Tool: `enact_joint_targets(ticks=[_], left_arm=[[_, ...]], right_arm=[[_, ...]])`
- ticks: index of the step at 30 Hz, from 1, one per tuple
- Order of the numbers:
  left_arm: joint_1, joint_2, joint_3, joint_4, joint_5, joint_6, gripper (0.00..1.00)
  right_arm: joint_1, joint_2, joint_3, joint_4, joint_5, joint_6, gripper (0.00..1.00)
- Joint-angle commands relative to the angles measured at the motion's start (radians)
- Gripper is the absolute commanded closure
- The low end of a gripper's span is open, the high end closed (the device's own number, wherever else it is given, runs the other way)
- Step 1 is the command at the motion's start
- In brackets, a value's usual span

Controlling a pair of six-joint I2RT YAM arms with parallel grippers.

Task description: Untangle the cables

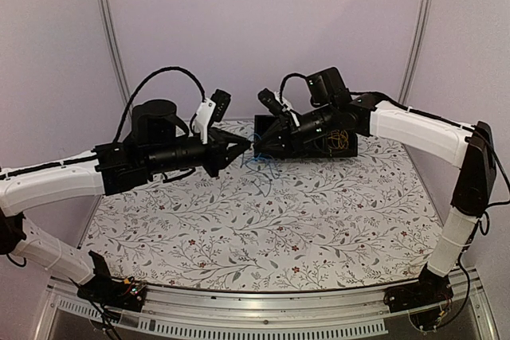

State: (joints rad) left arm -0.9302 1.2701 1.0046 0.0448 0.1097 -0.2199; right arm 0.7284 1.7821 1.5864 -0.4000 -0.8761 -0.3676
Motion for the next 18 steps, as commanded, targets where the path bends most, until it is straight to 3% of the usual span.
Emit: enact_joint_targets(ticks=[1,4,7,13,18], left_arm=[[-0.015,0.058,-0.049,0.121,-0.063,0.007,0.76],[-0.014,0.135,-0.09,0.26,-0.118,-0.001,0.72],[-0.01,0.226,-0.088,0.37,-0.202,-0.038,0.77],[0.019,0.402,-0.086,0.672,-0.226,-0.089,0.9],[0.056,0.603,-0.062,0.773,-0.265,-0.134,0.91]], right_arm=[[0.002,-0.029,0.015,0.032,-0.078,0.04,1.0],[0.002,-0.084,-0.001,0.052,-0.114,0.063,1.0],[0.002,-0.128,-0.003,0.044,-0.131,0.089,1.0],[0.002,-0.188,0.008,0.008,-0.188,0.122,1.0],[-0.005,-0.251,0.06,-0.032,-0.173,0.099,1.0]])
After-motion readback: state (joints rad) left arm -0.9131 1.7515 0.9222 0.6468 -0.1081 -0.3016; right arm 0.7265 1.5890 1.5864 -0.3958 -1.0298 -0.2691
